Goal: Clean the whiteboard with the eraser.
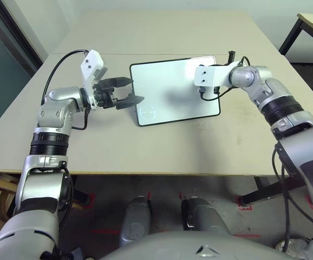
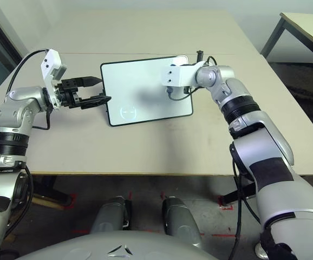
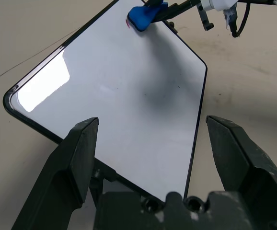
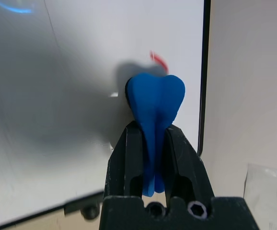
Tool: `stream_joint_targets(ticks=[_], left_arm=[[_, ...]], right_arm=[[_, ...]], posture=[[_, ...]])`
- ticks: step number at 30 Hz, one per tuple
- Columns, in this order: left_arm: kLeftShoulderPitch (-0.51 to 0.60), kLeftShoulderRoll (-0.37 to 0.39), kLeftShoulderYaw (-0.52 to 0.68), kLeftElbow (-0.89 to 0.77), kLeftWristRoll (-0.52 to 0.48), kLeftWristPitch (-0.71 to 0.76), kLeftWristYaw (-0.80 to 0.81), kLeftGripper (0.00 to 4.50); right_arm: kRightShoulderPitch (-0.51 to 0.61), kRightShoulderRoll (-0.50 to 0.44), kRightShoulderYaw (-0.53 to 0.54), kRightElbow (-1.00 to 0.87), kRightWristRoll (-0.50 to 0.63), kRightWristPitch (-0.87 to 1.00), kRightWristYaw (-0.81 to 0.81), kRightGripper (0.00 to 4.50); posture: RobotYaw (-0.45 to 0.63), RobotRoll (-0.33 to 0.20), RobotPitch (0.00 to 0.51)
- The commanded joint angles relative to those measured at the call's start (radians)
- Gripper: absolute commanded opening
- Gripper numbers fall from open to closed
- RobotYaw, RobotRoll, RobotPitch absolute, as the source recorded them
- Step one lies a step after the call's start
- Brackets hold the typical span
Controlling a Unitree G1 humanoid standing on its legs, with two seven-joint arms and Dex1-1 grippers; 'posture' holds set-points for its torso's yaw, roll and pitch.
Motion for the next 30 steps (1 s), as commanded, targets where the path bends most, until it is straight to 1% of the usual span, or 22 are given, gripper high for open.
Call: stream_joint_targets(ticks=[1, 11, 17, 23, 30], left_arm=[[-0.013, 0.005, 0.001, 0.007, -0.004, -0.005, 0.001, 4.5], [-0.015, -0.001, 0.0, 0.008, -0.005, -0.007, 0.004, 4.5], [-0.014, 0.0, 0.001, 0.01, -0.004, -0.011, 0.008, 4.5], [-0.015, 0.002, 0.003, 0.012, -0.004, -0.012, 0.007, 4.5], [-0.019, -0.004, -0.001, 0.016, -0.004, -0.015, 0.007, 4.5]], right_arm=[[-0.018, 0.017, 0.009, -0.024, -0.001, 0.0, 0.019, 0.37], [-0.042, 0.059, 0.014, -0.06, 0.0, 0.0, 0.034, 0.37], [-0.032, 0.063, 0.015, -0.043, -0.004, 0.004, 0.031, 0.37], [-0.006, -0.008, 0.009, -0.004, -0.014, 0.012, 0.016, 0.37], [0.064, -0.115, -0.001, -0.051, -0.003, 0.016, 0.039, 0.37]], posture=[[0.21, 0.0, 0.04], [0.21, 0.0, 0.038], [0.21, 0.0, 0.033], [0.21, 0.0, 0.031], [0.21, 0.0, 0.031]])
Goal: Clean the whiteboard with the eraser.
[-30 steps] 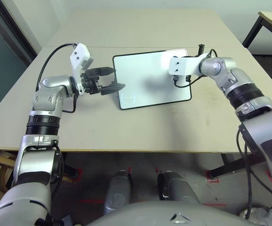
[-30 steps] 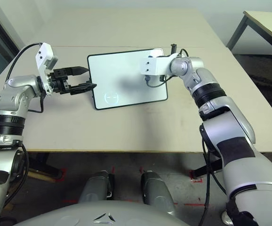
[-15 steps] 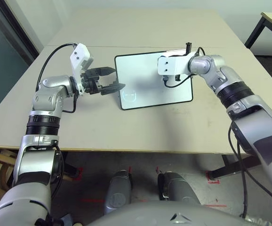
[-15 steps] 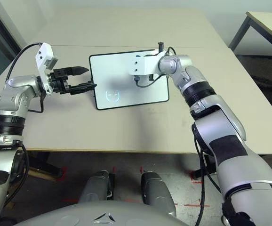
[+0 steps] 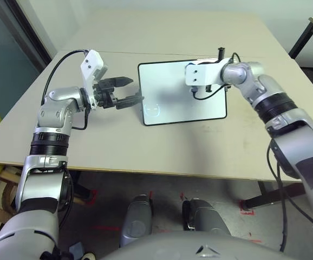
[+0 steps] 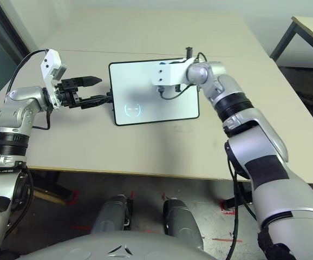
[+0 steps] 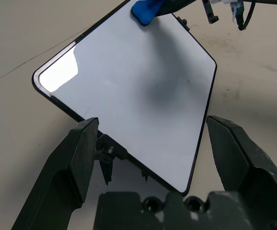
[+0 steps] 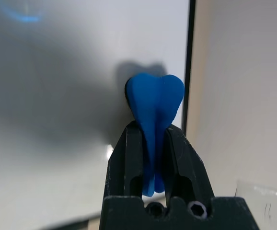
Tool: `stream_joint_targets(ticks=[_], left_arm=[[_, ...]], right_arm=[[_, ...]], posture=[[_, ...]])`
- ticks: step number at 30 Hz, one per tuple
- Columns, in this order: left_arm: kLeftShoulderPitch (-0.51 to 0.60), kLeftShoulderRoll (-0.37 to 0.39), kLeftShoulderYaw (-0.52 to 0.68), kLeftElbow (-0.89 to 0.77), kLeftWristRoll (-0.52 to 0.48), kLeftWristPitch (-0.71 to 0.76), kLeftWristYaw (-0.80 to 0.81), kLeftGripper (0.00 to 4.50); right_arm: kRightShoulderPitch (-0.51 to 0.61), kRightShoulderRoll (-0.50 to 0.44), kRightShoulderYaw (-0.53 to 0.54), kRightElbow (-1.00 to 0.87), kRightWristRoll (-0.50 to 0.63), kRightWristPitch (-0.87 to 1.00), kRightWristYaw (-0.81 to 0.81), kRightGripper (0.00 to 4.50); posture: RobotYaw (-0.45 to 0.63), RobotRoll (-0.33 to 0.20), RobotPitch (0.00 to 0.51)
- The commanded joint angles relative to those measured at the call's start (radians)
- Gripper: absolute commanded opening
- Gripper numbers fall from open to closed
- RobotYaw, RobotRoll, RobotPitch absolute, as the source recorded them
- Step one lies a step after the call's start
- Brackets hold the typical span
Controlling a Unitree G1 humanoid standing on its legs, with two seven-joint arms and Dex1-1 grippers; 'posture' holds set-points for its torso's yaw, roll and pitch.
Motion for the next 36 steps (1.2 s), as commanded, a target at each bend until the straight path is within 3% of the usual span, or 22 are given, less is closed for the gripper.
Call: stream_joint_targets(ticks=[1, 9, 15, 22, 29, 36], left_arm=[[-0.019, -0.004, -0.002, 0.016, -0.004, -0.009, 0.001, 4.5], [-0.025, -0.005, -0.003, 0.029, -0.002, -0.019, -0.002, 4.5], [-0.013, 0.003, 0.005, 0.023, -0.005, -0.016, 0.002, 4.5], [0.011, 0.005, 0.013, 0.007, -0.011, -0.009, 0.012, 4.5], [0.01, 0.003, 0.013, 0.007, -0.012, -0.005, 0.012, 4.5], [0.01, 0.001, 0.012, 0.005, -0.011, -0.004, 0.013, 4.5]], right_arm=[[0.05, -0.052, -0.013, -0.014, -0.003, 0.015, 0.018, 0.37], [0.12, -0.126, -0.114, -0.099, 0.093, 0.089, 0.072, 0.37], [0.185, -0.062, -0.387, -0.292, 0.359, 0.459, 0.085, 0.37], [0.276, -0.051, -0.551, -0.409, 0.459, 0.933, 0.003, 0.37], [0.278, -0.054, -0.623, -0.36, 0.528, 1.224, -0.066, 0.37], [0.323, -0.01, -0.657, -0.326, 0.598, 1.285, -0.123, 0.37]], posture=[[0.2, 0.0, 0.03], [0.2, 0.0, 0.03], [0.2, 0.0, 0.034], [0.19, 0.0, 0.043], [0.19, 0.0, 0.048], [0.19, 0.0, 0.048]])
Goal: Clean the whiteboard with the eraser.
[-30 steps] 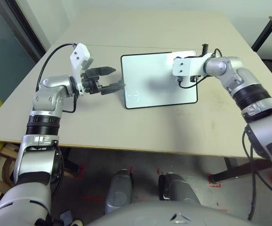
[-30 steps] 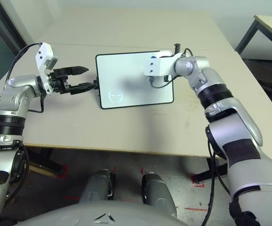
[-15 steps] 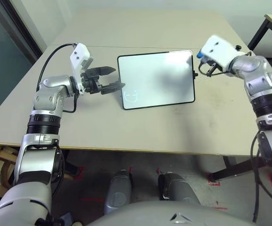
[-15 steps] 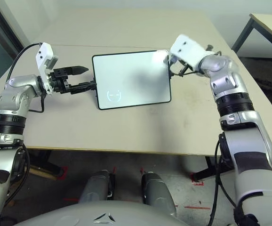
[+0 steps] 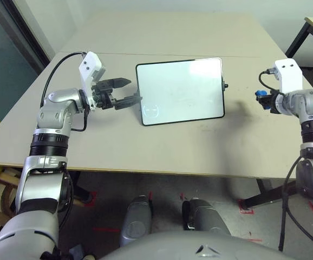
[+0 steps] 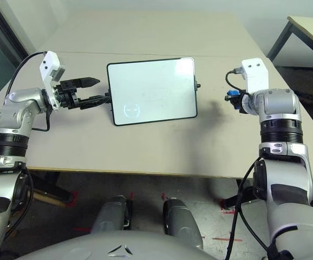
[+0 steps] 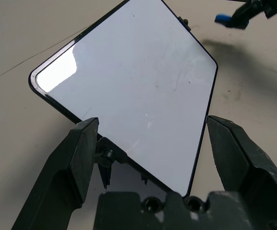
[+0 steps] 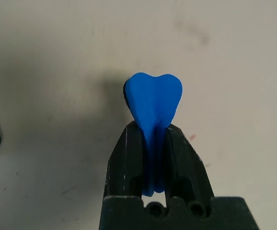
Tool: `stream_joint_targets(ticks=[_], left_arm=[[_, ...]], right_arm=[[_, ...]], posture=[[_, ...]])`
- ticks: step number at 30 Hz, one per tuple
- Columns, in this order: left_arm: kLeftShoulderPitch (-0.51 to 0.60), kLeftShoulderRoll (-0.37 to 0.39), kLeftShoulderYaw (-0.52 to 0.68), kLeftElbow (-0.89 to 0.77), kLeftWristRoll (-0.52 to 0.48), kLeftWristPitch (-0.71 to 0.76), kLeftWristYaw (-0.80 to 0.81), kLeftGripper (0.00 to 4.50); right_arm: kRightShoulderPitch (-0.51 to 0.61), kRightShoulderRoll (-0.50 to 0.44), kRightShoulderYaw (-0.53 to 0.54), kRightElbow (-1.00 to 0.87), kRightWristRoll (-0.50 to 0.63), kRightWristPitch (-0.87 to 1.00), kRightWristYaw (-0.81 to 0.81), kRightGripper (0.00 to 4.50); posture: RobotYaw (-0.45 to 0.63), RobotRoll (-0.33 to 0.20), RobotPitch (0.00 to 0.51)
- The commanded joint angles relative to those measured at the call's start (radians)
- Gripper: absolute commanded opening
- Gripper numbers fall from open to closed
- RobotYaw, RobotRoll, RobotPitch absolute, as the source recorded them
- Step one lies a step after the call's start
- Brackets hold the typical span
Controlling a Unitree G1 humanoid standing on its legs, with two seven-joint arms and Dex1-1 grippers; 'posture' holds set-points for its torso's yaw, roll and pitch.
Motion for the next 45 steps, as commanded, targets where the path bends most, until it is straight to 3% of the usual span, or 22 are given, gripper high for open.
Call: stream_joint_targets(ticks=[1, 14, 15, 17, 24, 28, 32, 39, 45], left_arm=[[-0.001, 0.0, 0.002, -0.019, -0.011, 0.005, 0.003, 4.5], [-0.002, 0.0, 0.002, -0.017, -0.011, 0.006, 0.004, 4.5], [-0.001, 0.001, 0.003, -0.019, -0.011, 0.007, 0.004, 4.5], [0.001, 0.003, 0.004, -0.02, -0.012, 0.007, 0.004, 4.5], [-0.011, 0.014, 0.012, 0.003, -0.007, 0.0, 0.003, 4.5], [-0.021, 0.038, 0.048, 0.042, 0.001, -0.025, 0.039, 4.5], [-0.043, 0.043, 0.099, 0.125, 0.023, -0.1, 0.146, 4.5], [-0.099, 0.013, 0.188, 0.415, 0.123, -0.309, 0.583, 4.5], [-0.106, 0.004, 0.211, 0.626, 0.175, -0.445, 0.836, 4.5]], right_arm=[[0.025, 0.019, -0.007, 0.006, 0.031, 0.026, -0.024, 0.37], [0.022, 0.074, -0.032, -0.005, 0.105, 0.072, -0.104, 0.37], [0.02, 0.071, -0.031, -0.02, 0.111, 0.081, -0.104, 1.11], [0.016, 0.063, -0.028, -0.042, 0.124, 0.102, -0.099, 1.7], [-0.012, 0.02, -0.033, -0.103, 0.16, 0.151, -0.098, 4.43], [-0.007, -0.032, -0.006, -0.118, 0.16, 0.07, -0.069, 4.47], [0.021, -0.029, -0.069, -0.082, 0.164, -0.147, -0.099, 4.47], [0.138, -0.004, -0.133, 0.129, 0.141, -0.797, -0.158, 4.47], [0.177, 0.035, -0.128, 0.266, 0.116, -1.137, -0.238, 4.47]], posture=[[0.19, 0.0, 0.048], [0.2, 0.0, 0.048], [0.2, 0.0, 0.048], [0.2, 0.0, 0.048], [0.19, 0.0, 0.05], [0.19, 0.0, 0.051], [0.19, 0.0, 0.051], [0.21, 0.0, 0.045], [0.19, 0.0, 0.038]])
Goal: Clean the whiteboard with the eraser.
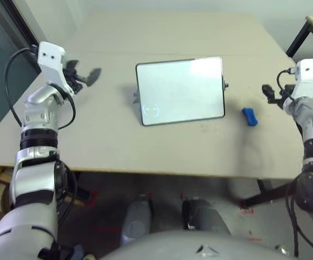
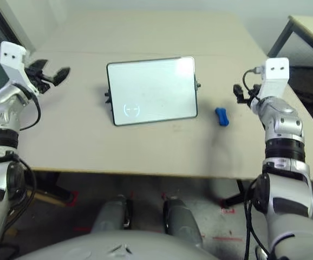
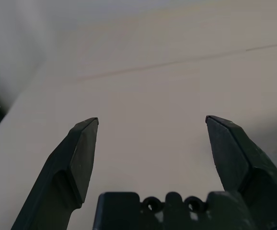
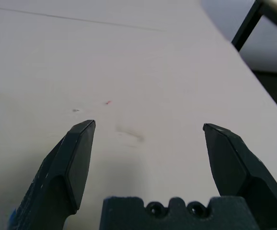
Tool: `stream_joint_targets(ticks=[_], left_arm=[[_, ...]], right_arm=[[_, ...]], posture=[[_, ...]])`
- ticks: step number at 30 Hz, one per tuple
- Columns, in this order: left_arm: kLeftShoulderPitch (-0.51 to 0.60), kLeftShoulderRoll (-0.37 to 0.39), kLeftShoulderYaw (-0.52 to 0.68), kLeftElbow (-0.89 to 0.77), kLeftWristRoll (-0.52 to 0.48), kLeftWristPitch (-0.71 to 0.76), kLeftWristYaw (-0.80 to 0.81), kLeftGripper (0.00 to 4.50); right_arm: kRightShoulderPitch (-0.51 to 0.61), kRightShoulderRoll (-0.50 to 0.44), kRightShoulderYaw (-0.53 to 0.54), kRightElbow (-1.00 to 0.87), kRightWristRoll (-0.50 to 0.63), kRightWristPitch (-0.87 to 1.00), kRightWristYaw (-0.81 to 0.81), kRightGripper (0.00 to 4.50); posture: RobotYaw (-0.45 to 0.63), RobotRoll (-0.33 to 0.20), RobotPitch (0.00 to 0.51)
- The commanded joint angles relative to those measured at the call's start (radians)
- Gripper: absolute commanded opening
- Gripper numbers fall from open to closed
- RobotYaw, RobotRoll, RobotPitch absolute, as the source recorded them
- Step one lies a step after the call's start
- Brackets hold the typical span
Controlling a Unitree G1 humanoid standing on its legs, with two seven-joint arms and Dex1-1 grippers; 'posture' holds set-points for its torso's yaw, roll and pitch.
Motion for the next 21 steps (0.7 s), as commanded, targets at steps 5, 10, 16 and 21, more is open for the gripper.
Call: stream_joint_targets(ticks=[5, 10, 16, 21], left_arm=[[-0.005, -0.027, 0.028, 0.157, 0.034, -0.13, 0.201, 4.5], [0.012, -0.025, 0.05, 0.18, 0.028, -0.162, 0.263, 4.5], [0.005, -0.026, 0.073, 0.188, 0.019, -0.18, 0.311, 4.5], [0.01, -0.022, 0.078, 0.184, 0.028, -0.185, 0.329, 4.5]], right_arm=[[0.026, 0.048, -0.027, 0.141, -0.014, -0.365, -0.133, 4.47], [0.018, 0.071, -0.047, 0.187, 0.011, -0.449, -0.182, 4.47], [0.014, 0.083, -0.041, 0.248, 0.012, -0.487, -0.208, 4.47], [0.001, 0.086, -0.04, 0.296, 0.019, -0.498, -0.219, 4.47]], posture=[[0.19, 0.0, 0.036], [0.19, 0.0, 0.044], [0.21, 0.0, 0.038], [0.21, 0.0, 0.035]])
